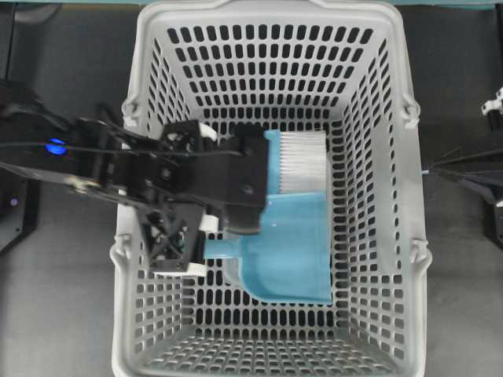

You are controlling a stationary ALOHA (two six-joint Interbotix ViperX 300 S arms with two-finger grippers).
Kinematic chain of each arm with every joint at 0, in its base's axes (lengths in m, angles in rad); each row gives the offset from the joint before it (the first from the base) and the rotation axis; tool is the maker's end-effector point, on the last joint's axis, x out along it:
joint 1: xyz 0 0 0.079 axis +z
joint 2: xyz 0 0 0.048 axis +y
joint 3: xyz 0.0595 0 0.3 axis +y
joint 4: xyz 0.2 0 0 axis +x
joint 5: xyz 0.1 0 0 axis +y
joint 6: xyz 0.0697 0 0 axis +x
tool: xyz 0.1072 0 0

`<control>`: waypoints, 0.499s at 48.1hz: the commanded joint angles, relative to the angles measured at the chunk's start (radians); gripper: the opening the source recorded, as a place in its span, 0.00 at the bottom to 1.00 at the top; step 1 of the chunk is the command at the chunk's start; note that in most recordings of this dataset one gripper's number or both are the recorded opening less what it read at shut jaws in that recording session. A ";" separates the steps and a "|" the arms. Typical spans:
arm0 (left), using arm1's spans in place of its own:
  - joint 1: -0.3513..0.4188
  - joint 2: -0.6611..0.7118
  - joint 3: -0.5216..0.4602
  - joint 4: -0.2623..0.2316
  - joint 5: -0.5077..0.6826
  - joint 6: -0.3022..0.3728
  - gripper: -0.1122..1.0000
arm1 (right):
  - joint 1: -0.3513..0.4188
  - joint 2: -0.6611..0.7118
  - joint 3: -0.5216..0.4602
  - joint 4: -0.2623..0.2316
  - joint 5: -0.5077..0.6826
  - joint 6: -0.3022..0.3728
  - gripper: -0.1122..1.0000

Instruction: Pick up the dustpan from the shopping basket with the left arm.

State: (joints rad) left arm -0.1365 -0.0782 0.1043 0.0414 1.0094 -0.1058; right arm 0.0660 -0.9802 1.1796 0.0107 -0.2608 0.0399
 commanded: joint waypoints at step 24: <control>-0.043 0.109 -0.008 0.002 0.071 -0.032 0.84 | 0.021 0.005 -0.015 0.005 -0.005 0.002 0.10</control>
State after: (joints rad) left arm -0.1611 0.0261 0.1043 0.0414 1.0784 -0.1365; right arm 0.0813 -0.9802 1.1796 0.0123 -0.2608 0.0399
